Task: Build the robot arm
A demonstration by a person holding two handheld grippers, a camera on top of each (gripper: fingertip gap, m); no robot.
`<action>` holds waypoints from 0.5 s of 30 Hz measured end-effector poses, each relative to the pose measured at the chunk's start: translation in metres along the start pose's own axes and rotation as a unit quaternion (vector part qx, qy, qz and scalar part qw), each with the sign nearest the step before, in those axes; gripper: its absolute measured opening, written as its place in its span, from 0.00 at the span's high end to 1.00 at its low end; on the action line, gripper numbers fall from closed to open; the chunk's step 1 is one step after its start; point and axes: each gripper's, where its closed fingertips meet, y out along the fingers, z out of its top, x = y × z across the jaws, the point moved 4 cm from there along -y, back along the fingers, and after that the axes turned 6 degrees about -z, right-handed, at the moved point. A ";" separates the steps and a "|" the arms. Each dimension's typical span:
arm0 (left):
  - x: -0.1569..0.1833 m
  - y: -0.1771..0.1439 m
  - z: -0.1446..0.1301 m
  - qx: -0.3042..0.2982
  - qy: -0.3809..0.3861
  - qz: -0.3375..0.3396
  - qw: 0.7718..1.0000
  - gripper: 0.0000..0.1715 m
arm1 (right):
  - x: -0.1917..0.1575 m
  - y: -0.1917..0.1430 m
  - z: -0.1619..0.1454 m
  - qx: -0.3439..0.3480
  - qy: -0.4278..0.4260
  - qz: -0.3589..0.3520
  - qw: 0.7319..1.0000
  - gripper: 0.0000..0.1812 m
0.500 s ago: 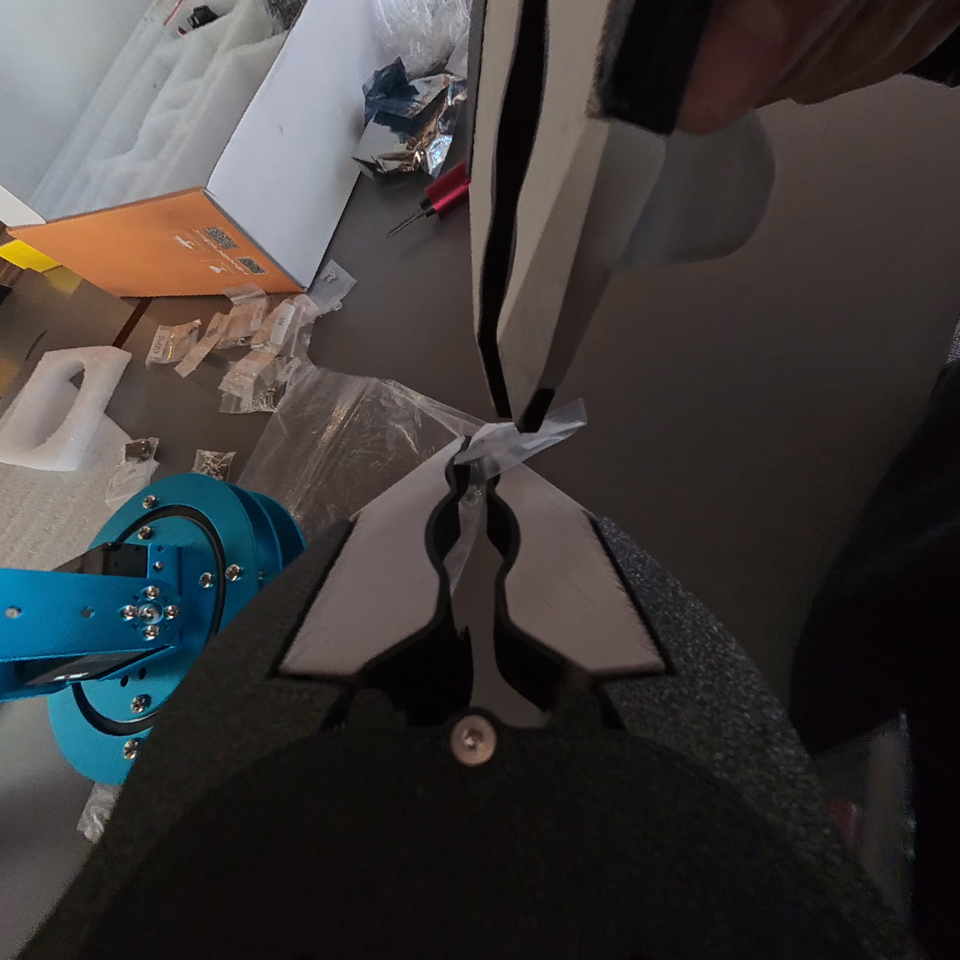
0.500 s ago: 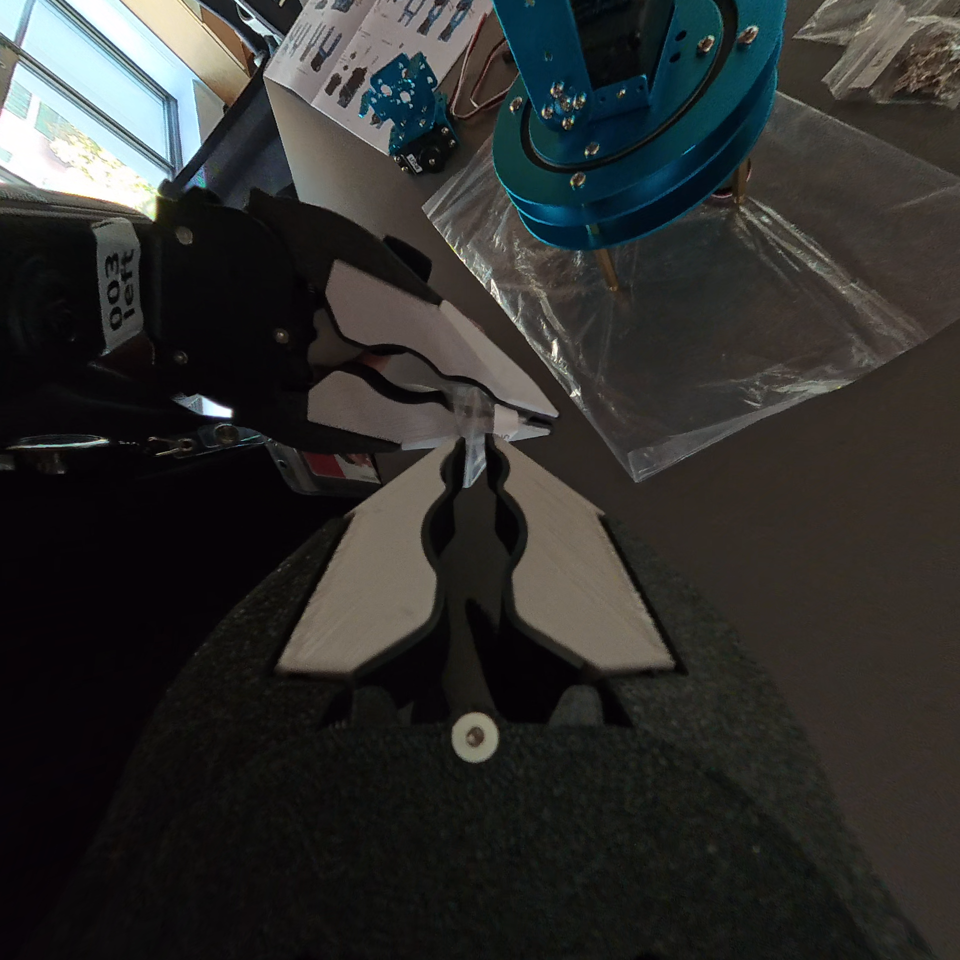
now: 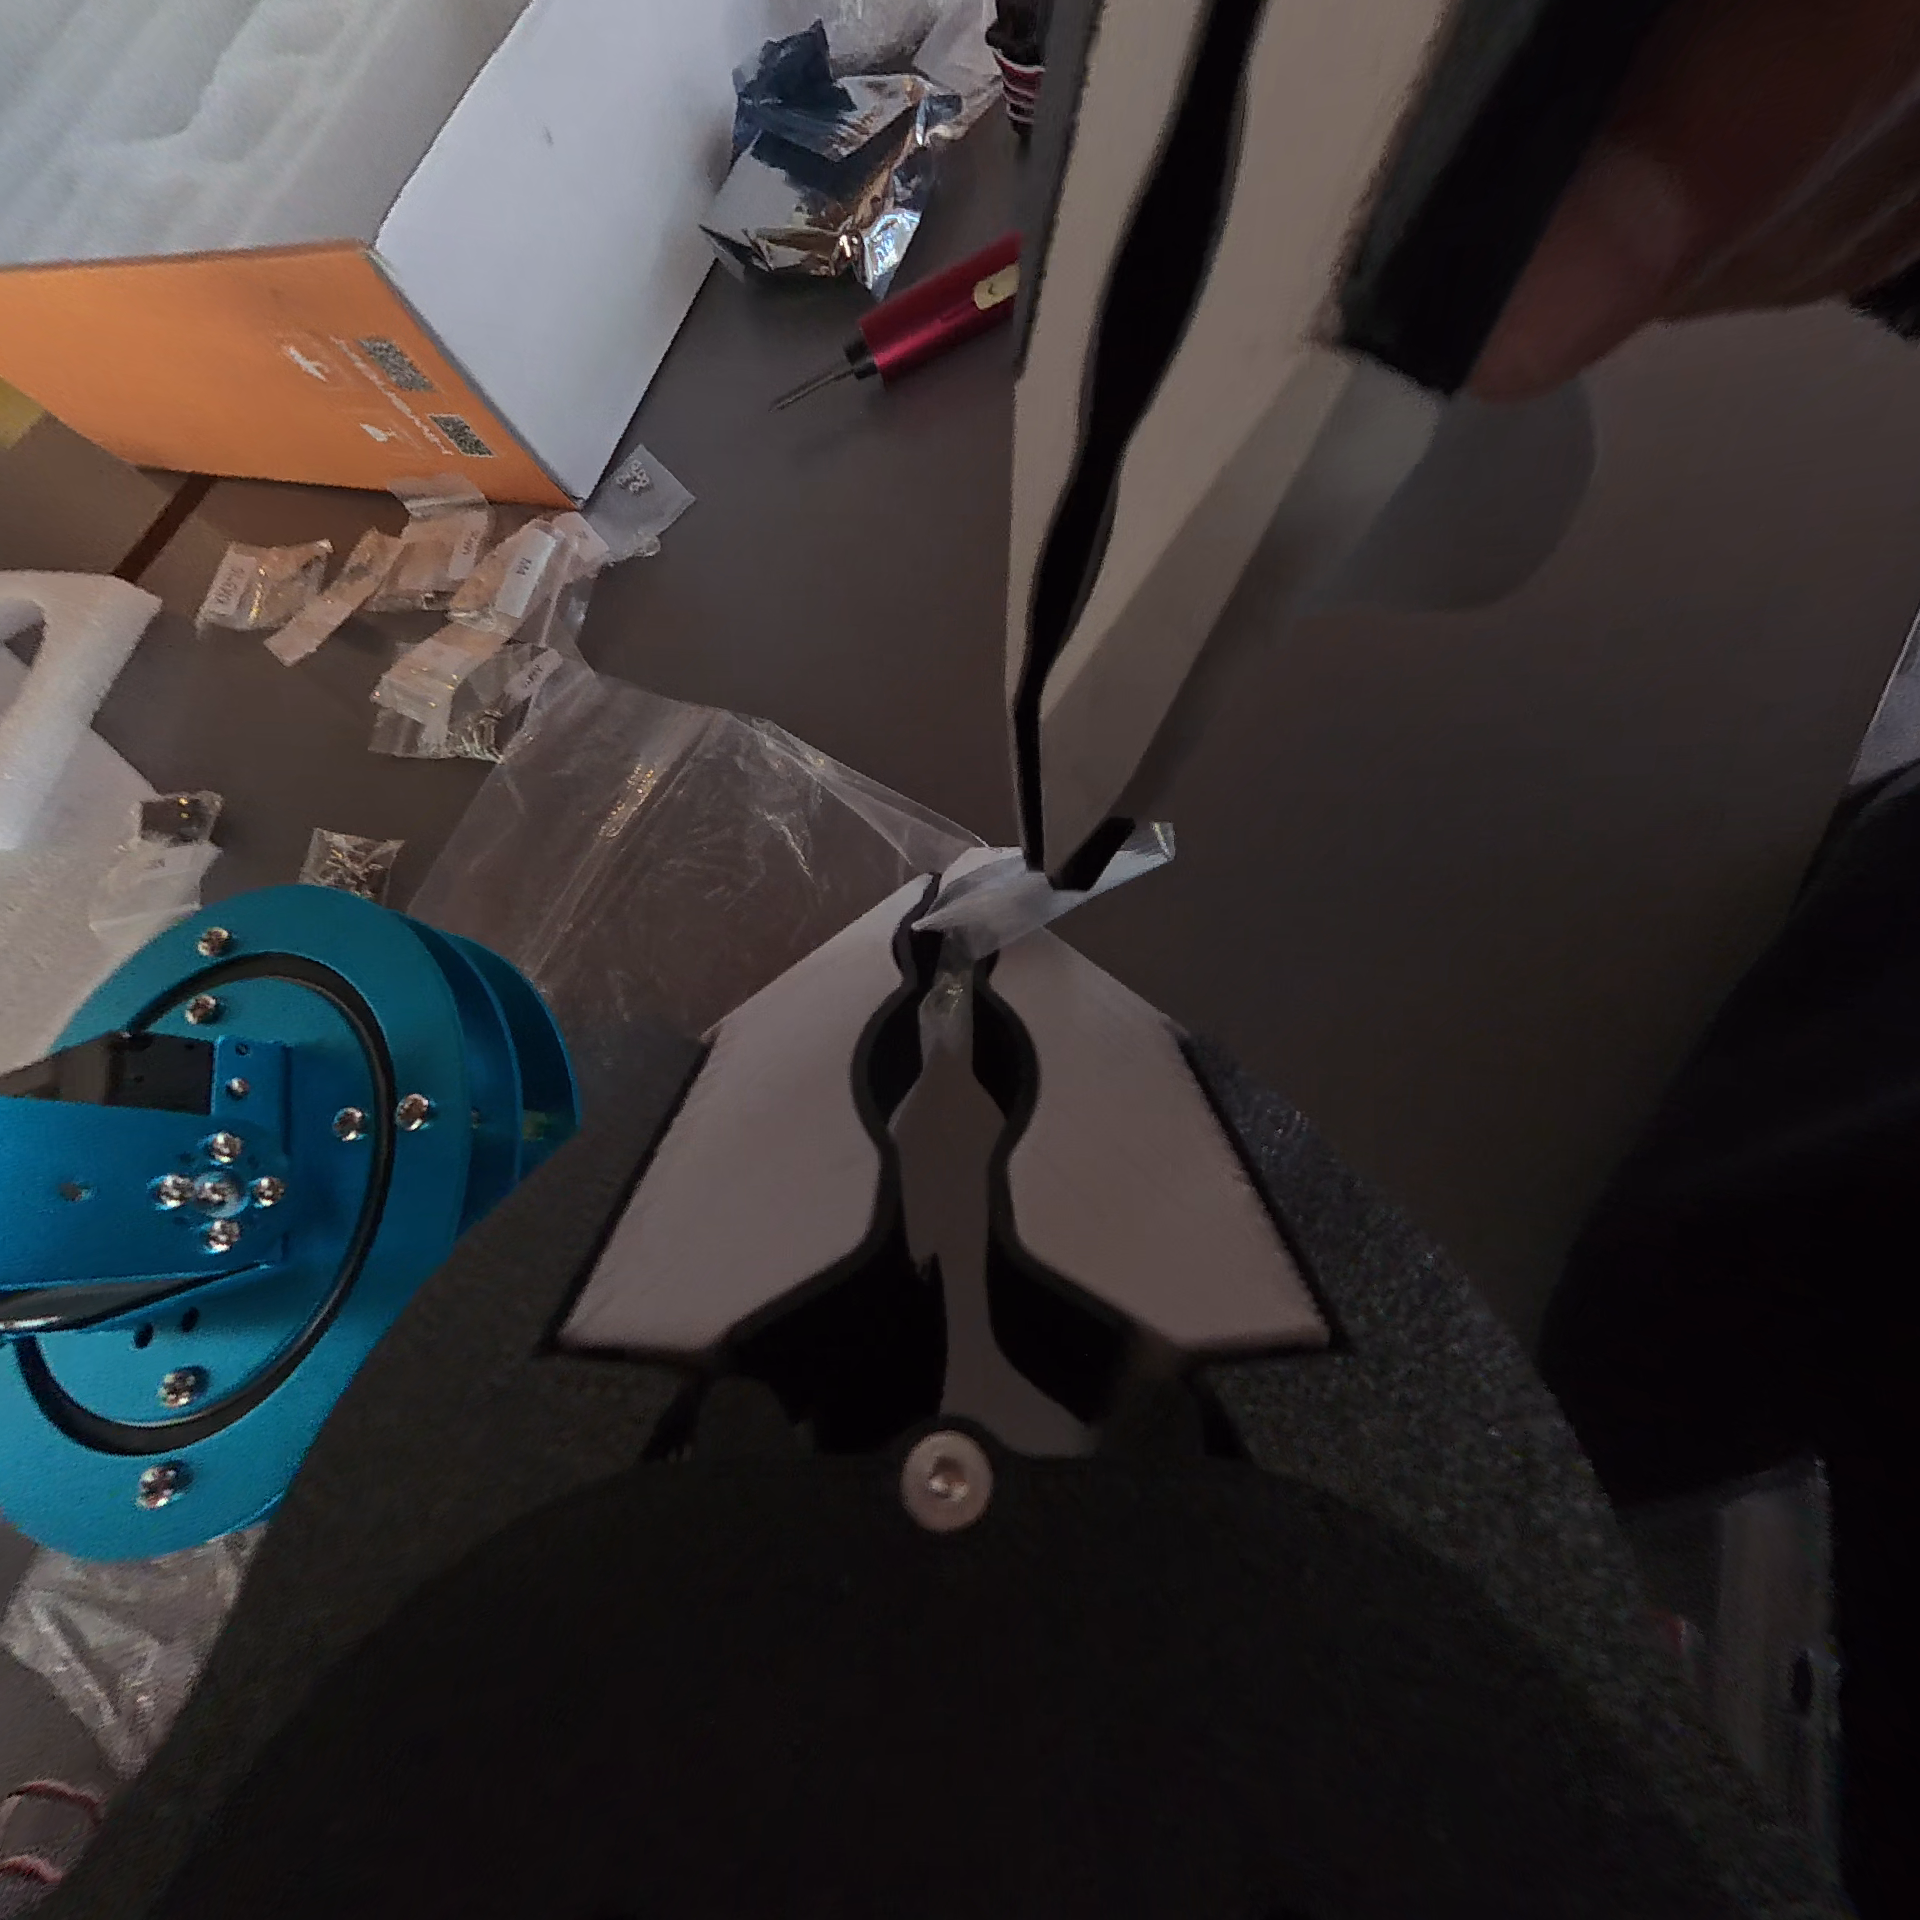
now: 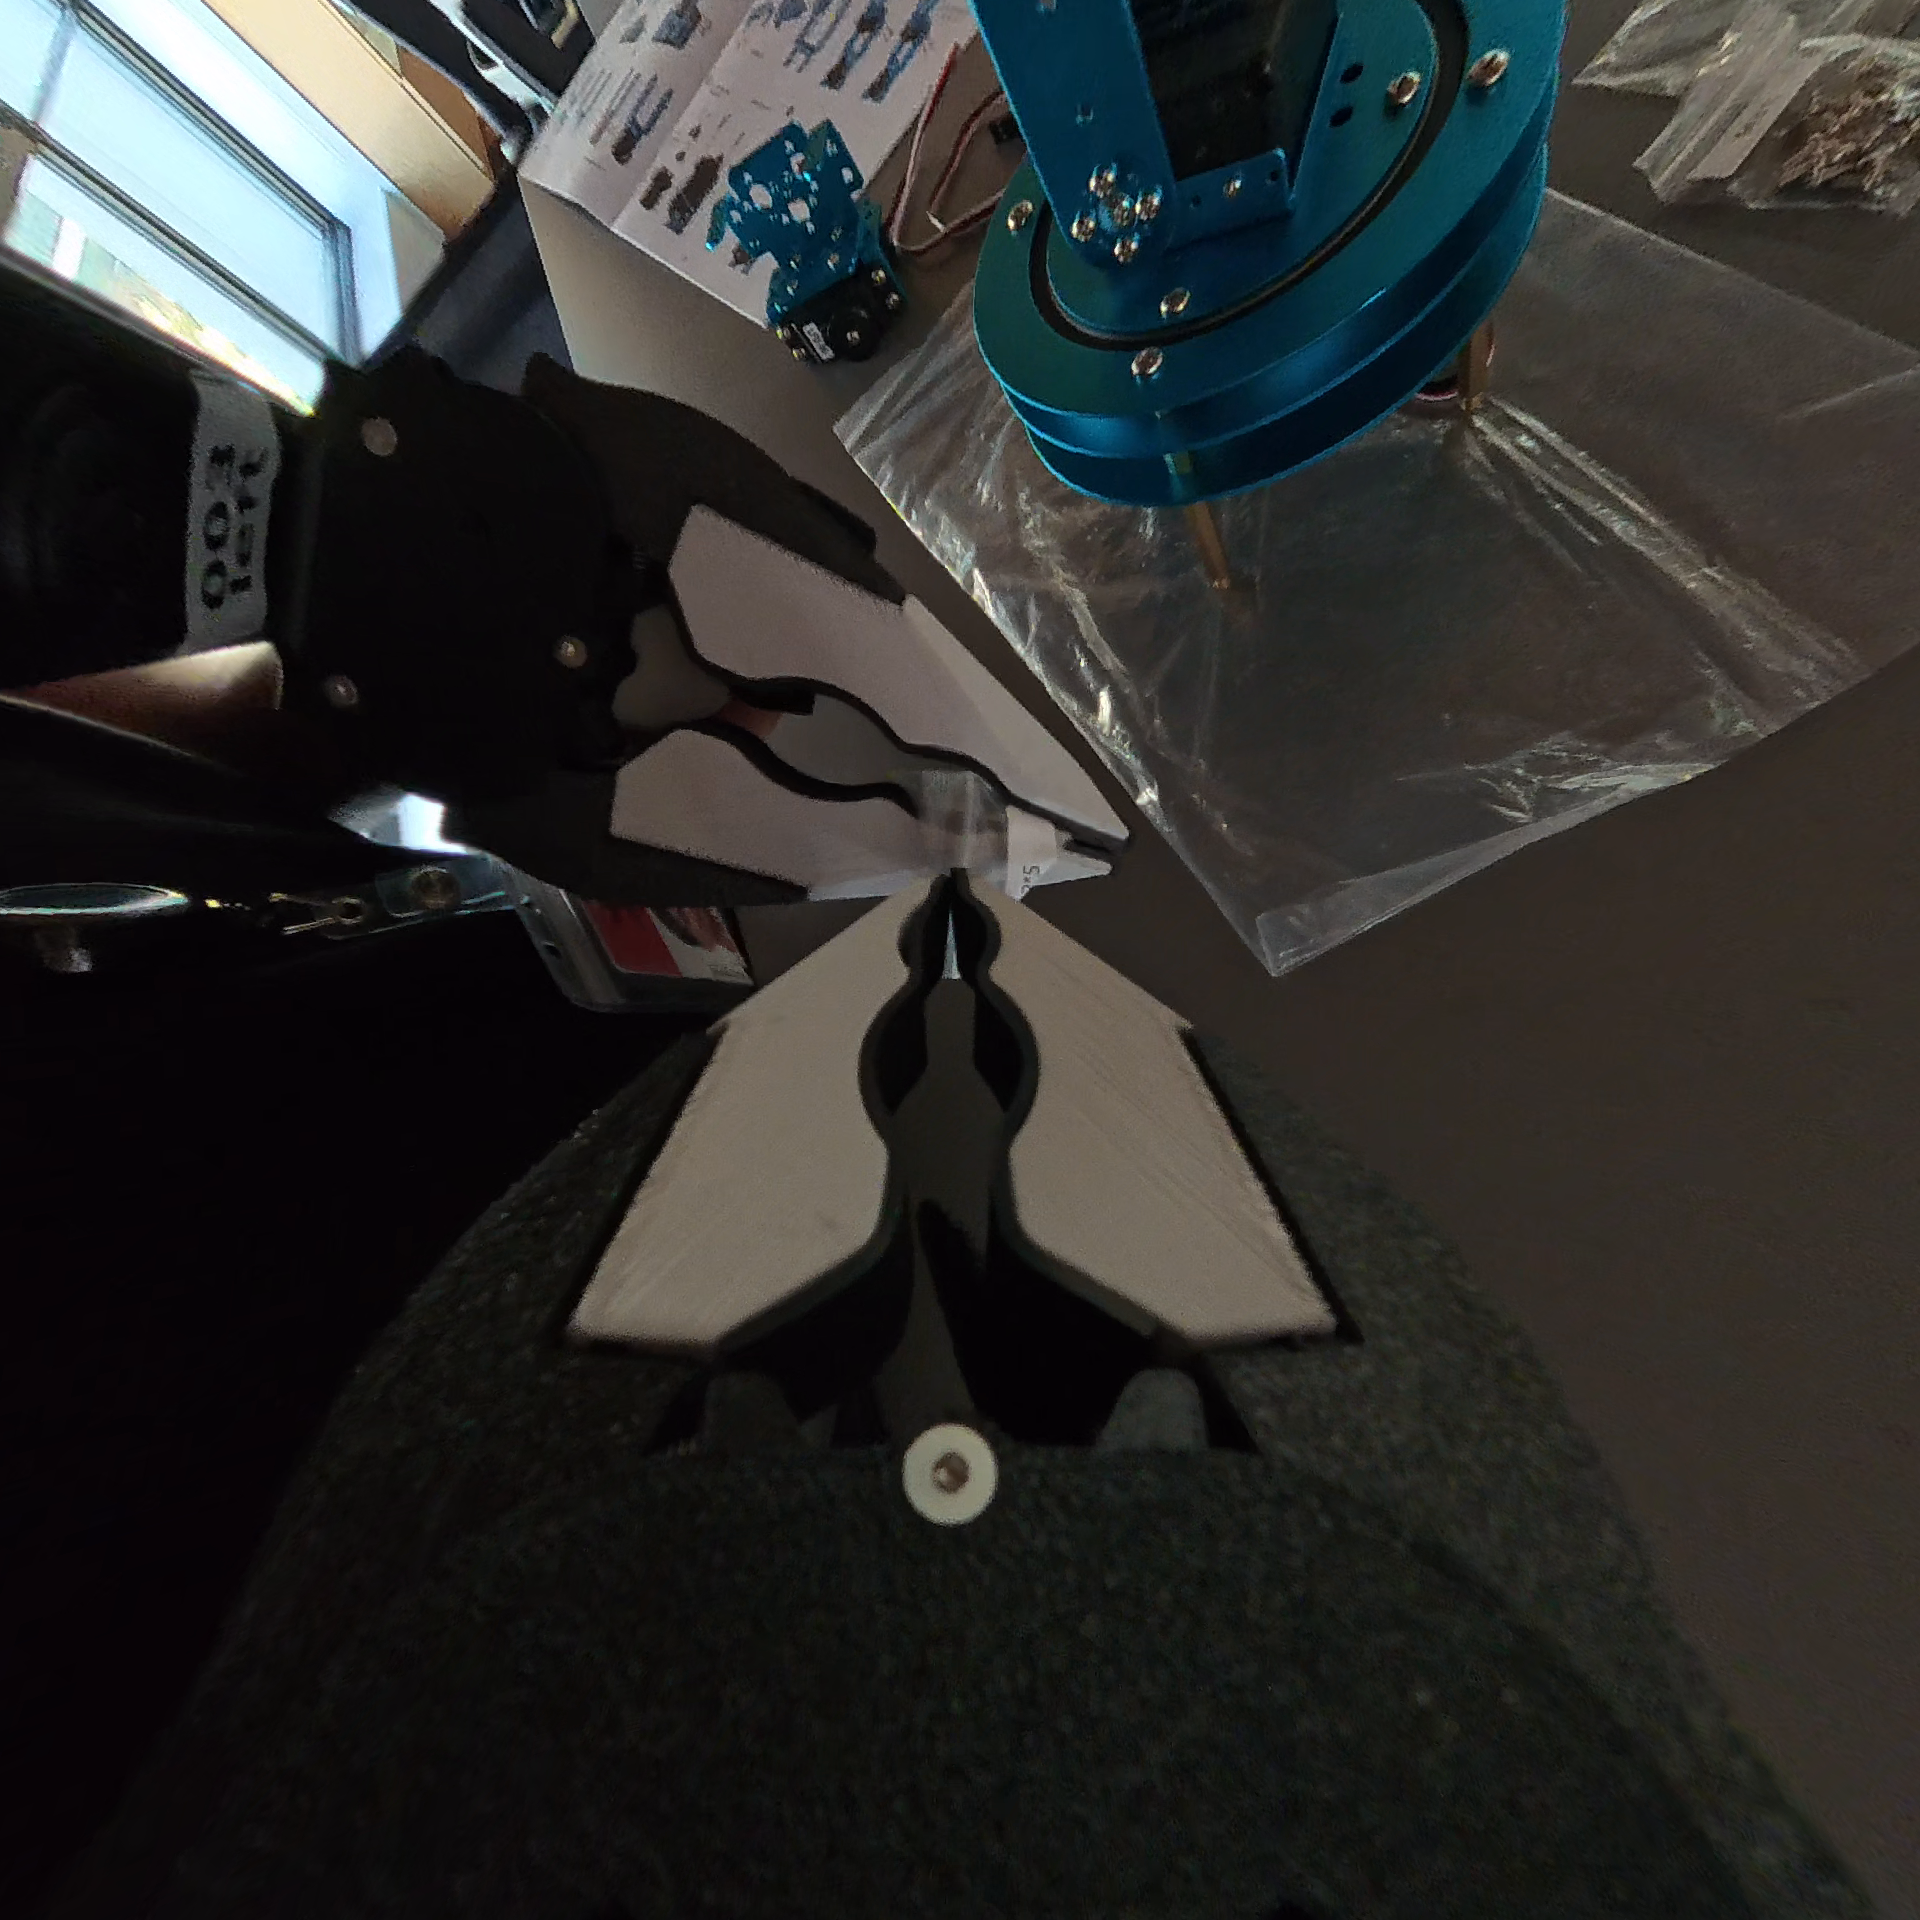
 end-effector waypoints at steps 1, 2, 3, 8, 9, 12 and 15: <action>-0.001 0.000 0.000 0.001 -0.006 -0.001 1.000 1.00 | 0.001 -0.001 0.001 0.008 0.013 0.007 1.000 1.00; -0.002 0.000 -0.002 0.000 -0.012 0.000 1.000 0.99 | 0.003 -0.003 0.003 0.021 0.030 0.018 0.999 1.00; -0.003 -0.001 -0.004 -0.001 -0.017 0.000 1.000 0.98 | 0.004 -0.004 0.004 0.032 0.054 0.036 0.997 1.00; -0.005 -0.010 -0.012 0.005 -0.067 -0.007 0.998 0.84 | 0.023 -0.017 0.002 0.076 0.140 0.063 0.985 1.00; -0.006 -0.013 -0.011 0.014 -0.086 -0.015 0.996 0.84 | 0.025 -0.019 0.001 0.078 0.139 0.054 0.986 1.00; -0.004 -0.025 0.001 0.064 -0.151 -0.055 0.985 0.84 | 0.026 -0.022 0.003 0.084 0.129 0.038 0.987 1.00; 0.005 -0.030 0.019 0.115 -0.198 -0.115 0.967 0.84 | 0.017 -0.020 0.010 0.098 0.137 0.065 0.983 1.00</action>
